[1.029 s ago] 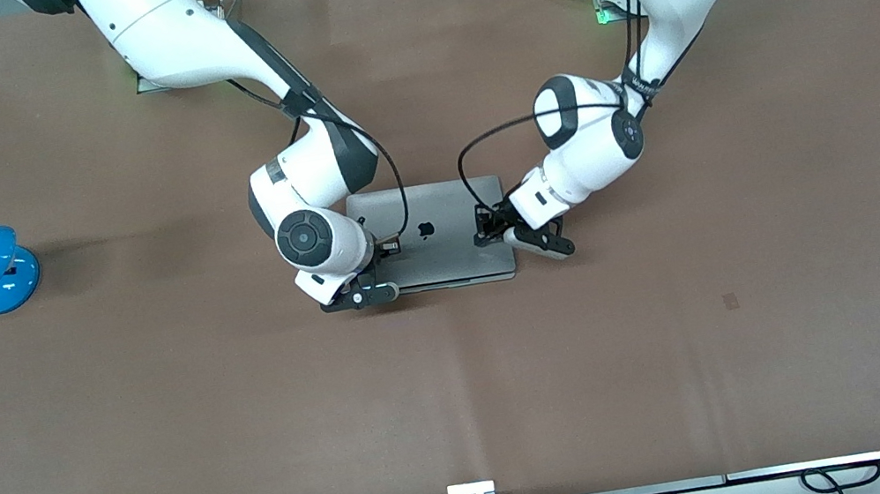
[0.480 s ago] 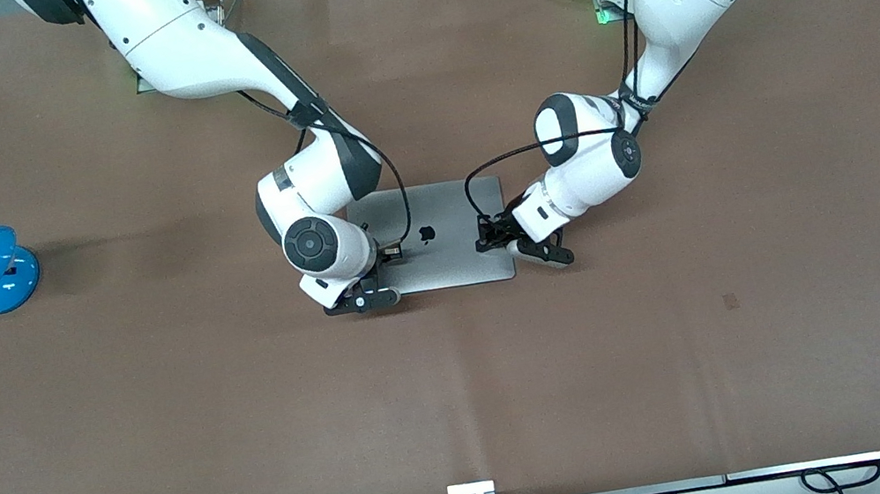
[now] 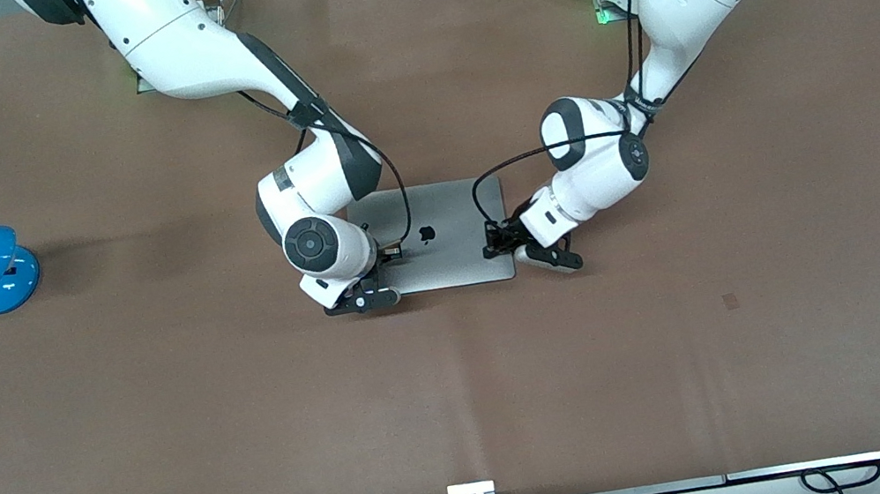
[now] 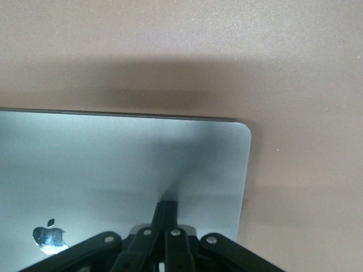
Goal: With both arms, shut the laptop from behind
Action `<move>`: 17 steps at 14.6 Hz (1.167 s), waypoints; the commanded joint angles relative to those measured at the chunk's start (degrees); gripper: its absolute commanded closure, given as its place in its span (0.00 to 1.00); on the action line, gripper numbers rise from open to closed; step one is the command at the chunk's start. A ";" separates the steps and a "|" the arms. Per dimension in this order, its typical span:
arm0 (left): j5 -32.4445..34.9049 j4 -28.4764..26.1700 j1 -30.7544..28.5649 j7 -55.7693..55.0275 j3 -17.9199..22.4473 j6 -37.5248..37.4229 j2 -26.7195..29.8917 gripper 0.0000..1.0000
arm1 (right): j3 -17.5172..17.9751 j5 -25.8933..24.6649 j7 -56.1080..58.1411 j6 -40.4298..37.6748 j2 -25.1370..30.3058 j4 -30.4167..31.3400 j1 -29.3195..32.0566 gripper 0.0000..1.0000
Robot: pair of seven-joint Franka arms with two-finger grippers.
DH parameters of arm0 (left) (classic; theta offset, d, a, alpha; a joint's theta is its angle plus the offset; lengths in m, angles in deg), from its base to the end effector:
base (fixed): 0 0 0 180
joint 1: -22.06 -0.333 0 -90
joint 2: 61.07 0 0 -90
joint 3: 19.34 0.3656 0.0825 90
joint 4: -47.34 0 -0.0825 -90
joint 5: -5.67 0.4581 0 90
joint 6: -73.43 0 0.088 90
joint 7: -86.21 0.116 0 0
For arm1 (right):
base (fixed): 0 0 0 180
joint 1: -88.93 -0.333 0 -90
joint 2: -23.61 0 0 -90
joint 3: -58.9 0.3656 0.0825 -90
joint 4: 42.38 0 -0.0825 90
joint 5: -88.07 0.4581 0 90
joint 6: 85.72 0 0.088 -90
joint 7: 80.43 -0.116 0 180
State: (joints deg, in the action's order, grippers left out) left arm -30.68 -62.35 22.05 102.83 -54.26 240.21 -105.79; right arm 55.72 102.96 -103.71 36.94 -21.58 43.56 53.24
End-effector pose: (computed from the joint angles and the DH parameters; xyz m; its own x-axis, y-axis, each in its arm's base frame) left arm 0.6155 -0.3621 0.1302 0.9903 -0.0311 0.1356 -0.1061 -0.7992 0.5916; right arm 0.6540 0.4396 0.1667 0.9787 0.0260 -0.2035 0.0095 -0.9966 -0.0817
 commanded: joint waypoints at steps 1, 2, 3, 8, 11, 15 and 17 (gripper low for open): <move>-0.39 -1.23 -4.54 1.93 0.64 -7.22 5.06 1.00 | -0.24 -1.35 0.16 -0.40 0.00 -1.83 -0.26 1.00; -0.39 -0.96 -5.51 1.93 0.73 -10.31 6.82 1.00 | -1.12 -1.70 0.16 -0.75 0.62 -1.83 -0.53 1.00; -0.39 -0.87 -6.30 1.93 0.81 -12.86 8.75 1.00 | -1.82 -1.79 0.24 -2.14 2.01 -1.74 -0.53 1.00; -0.21 3.42 -13.41 2.19 1.34 -32.18 12.73 1.00 | -5.16 -3.90 0.60 -10.05 8.70 -1.57 -0.09 1.00; 1.61 10.18 -15.36 2.19 3.26 -44.67 12.73 1.00 | -7.71 -4.07 2.08 -13.92 11.07 -0.60 -0.18 1.00; 14.70 16.35 -15.63 0.09 5.11 -52.95 12.64 1.00 | -12.45 -4.25 9.28 -17.44 14.77 2.56 -0.18 1.00; 17.88 16.97 -17.02 -1.49 5.91 -56.72 13.25 0.99 | -14.65 -4.25 11.49 -19.12 15.39 2.56 -0.26 1.00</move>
State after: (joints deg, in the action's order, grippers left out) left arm -16.24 -46.80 5.84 103.05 -49.21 187.52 -93.01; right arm 42.78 99.21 -94.80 19.15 -9.00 43.76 53.44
